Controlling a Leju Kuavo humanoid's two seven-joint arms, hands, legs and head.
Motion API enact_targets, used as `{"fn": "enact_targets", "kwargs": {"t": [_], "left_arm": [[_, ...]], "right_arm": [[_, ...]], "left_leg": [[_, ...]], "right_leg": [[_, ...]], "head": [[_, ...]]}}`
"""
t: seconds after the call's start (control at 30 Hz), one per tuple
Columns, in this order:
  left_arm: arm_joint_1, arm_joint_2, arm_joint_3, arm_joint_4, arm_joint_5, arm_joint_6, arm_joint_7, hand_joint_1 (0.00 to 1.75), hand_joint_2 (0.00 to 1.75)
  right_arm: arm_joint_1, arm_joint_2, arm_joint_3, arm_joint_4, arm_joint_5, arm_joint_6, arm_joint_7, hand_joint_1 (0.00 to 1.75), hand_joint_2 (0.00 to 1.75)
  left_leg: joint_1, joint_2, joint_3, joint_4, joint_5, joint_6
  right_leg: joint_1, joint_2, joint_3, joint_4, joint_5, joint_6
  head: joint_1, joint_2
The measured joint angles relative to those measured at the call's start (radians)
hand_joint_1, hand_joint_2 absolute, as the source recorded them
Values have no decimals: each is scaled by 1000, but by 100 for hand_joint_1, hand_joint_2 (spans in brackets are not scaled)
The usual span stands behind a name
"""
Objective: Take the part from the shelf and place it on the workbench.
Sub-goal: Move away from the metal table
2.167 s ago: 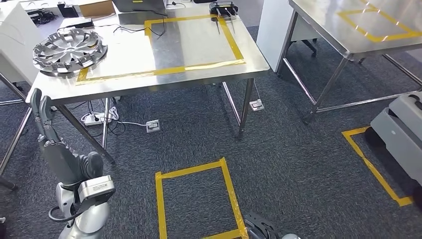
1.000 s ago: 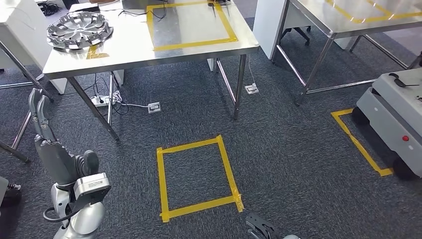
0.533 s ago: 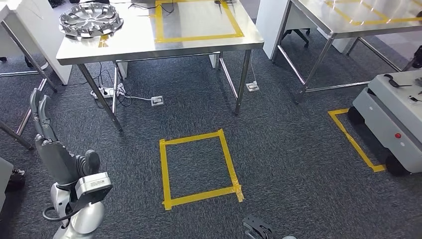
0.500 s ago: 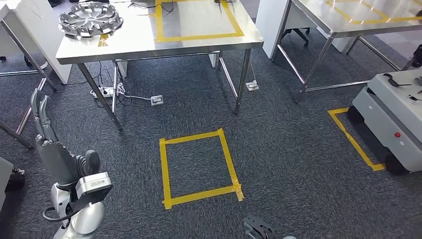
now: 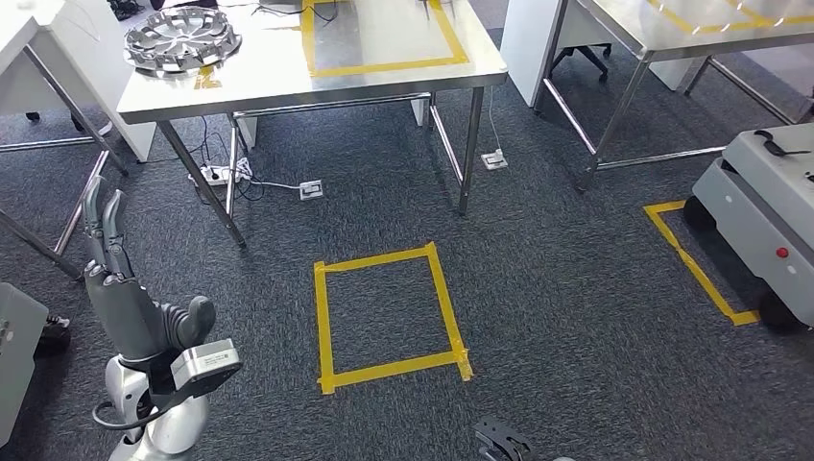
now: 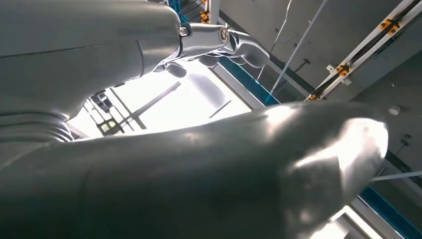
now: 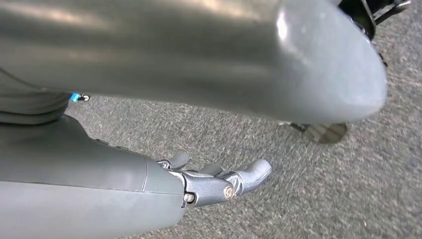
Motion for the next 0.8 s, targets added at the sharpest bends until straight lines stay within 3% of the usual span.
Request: {"fn": "enact_targets", "kwargs": {"t": [0.03,0.07,0.13,0.2,0.23,0.33,0.4,0.47,0.53,0.57,0.6,0.63,0.7,0.77,0.8], "left_arm": [[6,0,0,0,1,0,0,0,0],[11,0,0,-1,4,0,0,0,0],[15,0,0,-5,14,0,1,0,0],[16,-1,0,-10,25,0,1,0,0],[16,-2,0,-13,32,0,1,0,0],[19,-6,1,-18,39,-1,3,0,0],[19,-16,3,-23,22,0,3,0,0],[20,-28,6,-25,11,0,2,0,0],[23,-34,6,-25,9,0,2,0,0],[24,-35,7,-25,7,0,2,0,0],[26,-38,9,-26,-1,0,-4,0,0],[29,-46,18,-29,-20,0,-18,0,0],[35,-91,68,-51,-96,0,-79,0,0],[39,-152,151,-91,-174,1,-138,0,0],[40,-174,192,-112,-194,1,-151,0,0]], "right_arm": [[1,0,0,0,0,0,0,0,0],[2,0,0,0,-1,0,0,0,0],[2,0,0,0,-2,0,-1,0,0],[2,0,0,0,-4,0,-1,0,0],[2,0,0,0,-6,0,-2,0,0],[1,1,0,0,-12,0,-8,0,0],[0,2,0,0,-12,0,-15,0,0],[2,3,0,0,-12,0,-16,0,0],[6,3,0,0,-12,0,-16,0,0],[8,3,0,0,-12,0,-16,0,0],[8,3,0,0,-13,0,-16,0,0],[8,3,-1,0,-14,0,-14,0,0],[6,4,-2,0,-16,0,-9,0,0],[3,4,-3,0,-14,0,-2,0,0],[2,5,-3,0,-14,0,0,0,0]], "left_leg": [[0,1,-13,36,-10,-3],[1,4,-6,34,-2,-5],[1,23,59,-72,52,-5],[-3,56,122,-187,83,7],[-5,63,132,-212,85,15],[-7,41,125,-223,94,39],[-2,22,122,-227,107,53],[0,2,112,-227,118,62],[-1,-21,100,-226,127,63],[-1,-34,96,-225,130,61],[-1,-46,92,-224,133,59],[-1,-59,90,-222,135,57],[-1,-79,86,-220,139,50],[0,-93,80,-221,145,38],[1,-99,78,-223,149,31]], "right_leg": [[0,-7,-4,2,1,0],[0,-15,-8,5,2,0],[-1,-31,-14,13,3,3],[3,-47,-19,23,1,12],[5,-54,-20,26,1,17],[4,-71,-18,27,4,37],[-2,-34,-33,64,-29,50],[-5,17,-79,175,-99,60],[-6,31,-127,290,-148,62],[-6,32,-131,304,-146,61],[-6,34,-114,278,-126,59],[-7,41,-79,216,-93,55],[-6,77,-5,77,-47,47],[-2,97,21,22,-39,41],[1,91,19,21,-36,39]], "head": [[0,0],[0,0],[0,0],[0,0],[1,0],[1,0],[1,0],[2,0],[2,0],[2,0],[2,0],[2,0],[2,0],[2,0],[2,0]]}}
